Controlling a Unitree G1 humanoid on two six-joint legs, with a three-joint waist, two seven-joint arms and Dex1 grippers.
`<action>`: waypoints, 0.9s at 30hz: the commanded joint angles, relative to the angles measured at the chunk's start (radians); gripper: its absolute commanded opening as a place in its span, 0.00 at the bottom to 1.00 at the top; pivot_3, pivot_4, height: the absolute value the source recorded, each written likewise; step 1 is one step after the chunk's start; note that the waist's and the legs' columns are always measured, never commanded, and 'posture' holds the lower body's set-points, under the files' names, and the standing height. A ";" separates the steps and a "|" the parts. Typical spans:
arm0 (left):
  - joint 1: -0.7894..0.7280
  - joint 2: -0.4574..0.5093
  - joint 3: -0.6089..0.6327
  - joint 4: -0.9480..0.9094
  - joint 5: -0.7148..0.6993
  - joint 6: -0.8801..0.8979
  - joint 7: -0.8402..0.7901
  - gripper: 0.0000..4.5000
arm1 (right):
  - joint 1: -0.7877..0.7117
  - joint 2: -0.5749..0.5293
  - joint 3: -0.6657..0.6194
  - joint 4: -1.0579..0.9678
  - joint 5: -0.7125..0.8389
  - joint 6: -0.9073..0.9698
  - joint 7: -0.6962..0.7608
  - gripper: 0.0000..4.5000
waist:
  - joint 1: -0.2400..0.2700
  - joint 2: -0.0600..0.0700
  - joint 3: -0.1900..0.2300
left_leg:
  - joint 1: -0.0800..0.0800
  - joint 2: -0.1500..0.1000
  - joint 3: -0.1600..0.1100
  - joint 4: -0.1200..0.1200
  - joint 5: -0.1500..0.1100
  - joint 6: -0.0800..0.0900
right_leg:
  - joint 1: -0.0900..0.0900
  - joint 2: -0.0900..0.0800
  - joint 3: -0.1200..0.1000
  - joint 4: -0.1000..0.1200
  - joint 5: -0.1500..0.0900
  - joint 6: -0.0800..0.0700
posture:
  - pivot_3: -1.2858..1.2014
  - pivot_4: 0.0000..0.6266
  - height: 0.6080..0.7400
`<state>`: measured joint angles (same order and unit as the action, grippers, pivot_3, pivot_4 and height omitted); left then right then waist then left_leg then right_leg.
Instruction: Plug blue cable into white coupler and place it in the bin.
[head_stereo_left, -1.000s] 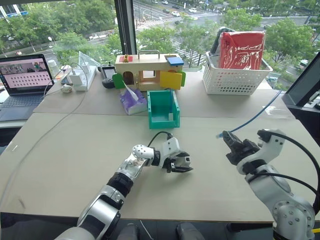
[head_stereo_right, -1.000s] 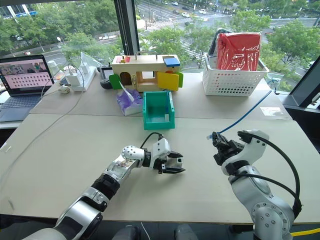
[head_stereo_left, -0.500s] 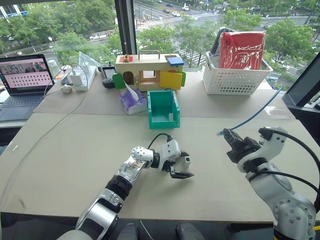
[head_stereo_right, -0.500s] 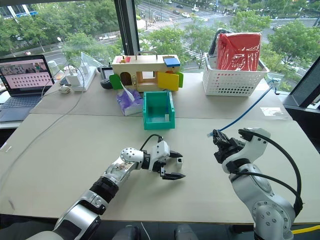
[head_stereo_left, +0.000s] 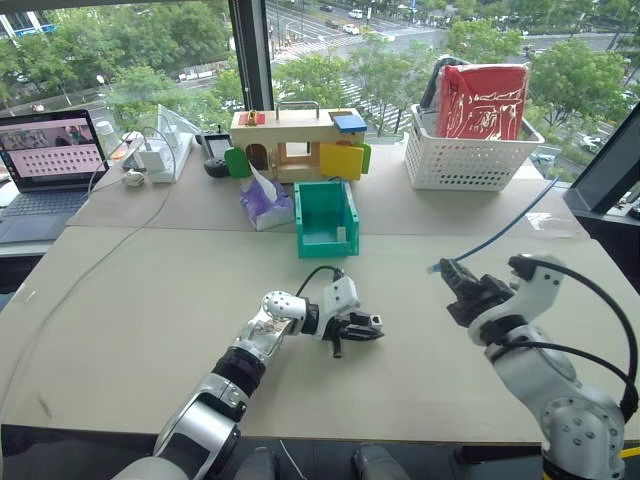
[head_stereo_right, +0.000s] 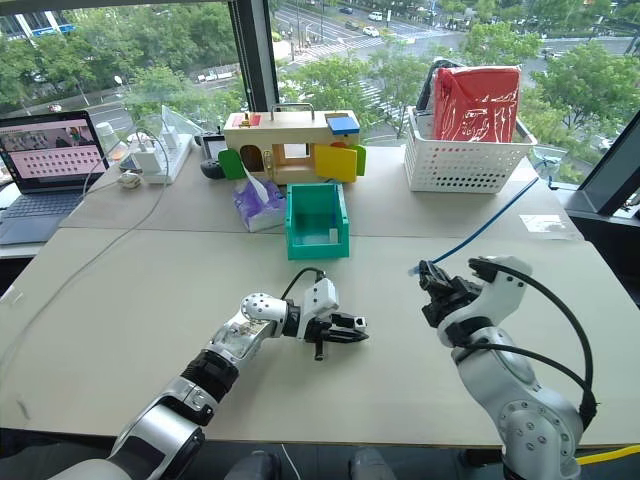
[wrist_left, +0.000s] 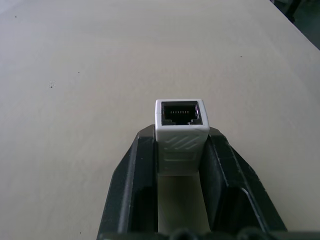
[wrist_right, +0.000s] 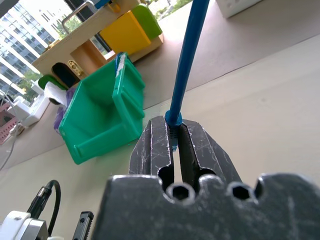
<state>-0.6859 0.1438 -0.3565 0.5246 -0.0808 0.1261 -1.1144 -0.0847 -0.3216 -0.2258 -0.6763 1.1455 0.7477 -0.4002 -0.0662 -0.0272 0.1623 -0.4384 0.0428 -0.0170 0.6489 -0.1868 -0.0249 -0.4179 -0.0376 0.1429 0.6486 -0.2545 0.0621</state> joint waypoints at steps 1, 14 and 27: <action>-0.022 0.006 -0.052 -0.110 0.043 0.138 0.014 0.14 | 0.049 -0.022 0.060 -0.098 0.011 0.049 -0.038 0.00 | 0.000 0.000 0.000 | 0.000 0.000 0.000 0.000 0.000 0.000 | 0.000 0.000 0.000 0.000 0.000 0.000 | 0.52 0.24 0.96; -0.061 0.027 -0.191 -0.328 0.160 0.504 0.110 0.14 | 0.131 0.035 0.142 -0.124 0.125 0.029 -0.146 0.00 | 0.002 0.000 0.000 | 0.000 0.000 -0.002 0.001 0.000 0.000 | 0.001 0.000 -0.001 0.000 0.000 0.000 | 0.52 0.24 0.96; -0.048 0.041 -0.192 -0.382 0.141 0.592 0.155 0.14 | 0.151 0.038 0.146 -0.075 0.122 0.011 -0.136 0.00 | 0.000 0.000 -0.001 | 0.000 0.000 -0.002 0.001 0.000 0.000 | 0.001 0.000 -0.001 0.000 0.000 0.000 | 0.52 0.24 0.96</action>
<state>-0.7471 0.1749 -0.5312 0.1432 0.0553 0.6989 -0.9703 0.0710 -0.2901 -0.0798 -0.7423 1.2674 0.7859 -0.5494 -0.0660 -0.0271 0.1618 -0.4381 0.0426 -0.0192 0.6497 -0.1868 -0.0249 -0.4166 -0.0375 0.1418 0.6484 -0.2550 0.0626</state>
